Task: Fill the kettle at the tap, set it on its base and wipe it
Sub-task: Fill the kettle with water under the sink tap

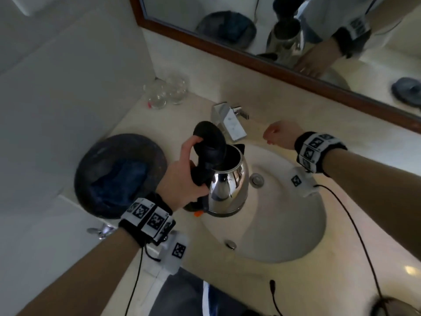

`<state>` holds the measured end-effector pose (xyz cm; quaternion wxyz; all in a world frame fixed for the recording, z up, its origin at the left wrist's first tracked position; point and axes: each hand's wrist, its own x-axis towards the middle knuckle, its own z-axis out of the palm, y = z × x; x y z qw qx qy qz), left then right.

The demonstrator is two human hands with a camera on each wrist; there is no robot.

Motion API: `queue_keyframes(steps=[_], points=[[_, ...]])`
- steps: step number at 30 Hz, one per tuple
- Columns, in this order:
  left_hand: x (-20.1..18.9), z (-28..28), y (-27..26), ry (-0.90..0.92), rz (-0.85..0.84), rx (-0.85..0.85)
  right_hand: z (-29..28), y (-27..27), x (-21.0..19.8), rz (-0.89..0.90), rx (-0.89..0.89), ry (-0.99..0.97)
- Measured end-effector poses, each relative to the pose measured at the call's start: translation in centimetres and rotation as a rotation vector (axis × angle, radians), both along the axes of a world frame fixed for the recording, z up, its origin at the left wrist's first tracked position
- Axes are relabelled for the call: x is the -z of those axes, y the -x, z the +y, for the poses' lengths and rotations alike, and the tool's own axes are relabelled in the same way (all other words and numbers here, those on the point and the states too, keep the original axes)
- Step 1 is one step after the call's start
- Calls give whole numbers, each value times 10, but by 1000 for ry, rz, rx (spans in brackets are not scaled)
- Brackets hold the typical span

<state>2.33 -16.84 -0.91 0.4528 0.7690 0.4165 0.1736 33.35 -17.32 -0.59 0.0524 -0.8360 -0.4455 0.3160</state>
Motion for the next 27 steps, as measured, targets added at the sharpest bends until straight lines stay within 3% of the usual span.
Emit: queue_keyframes(steps=[3,10,19,27], points=[[22,-14,-12,2,21,-17,24,-1,10,-76,-24,38],[72,-8,-48,64,42,-83,75,12,27,0,-98,-67],[72,30,-73,32,-3,-128,92,8,36,-151,-275,-51],[73,38,-80,48,-34,-100,107,-8,42,-175,-280,16]])
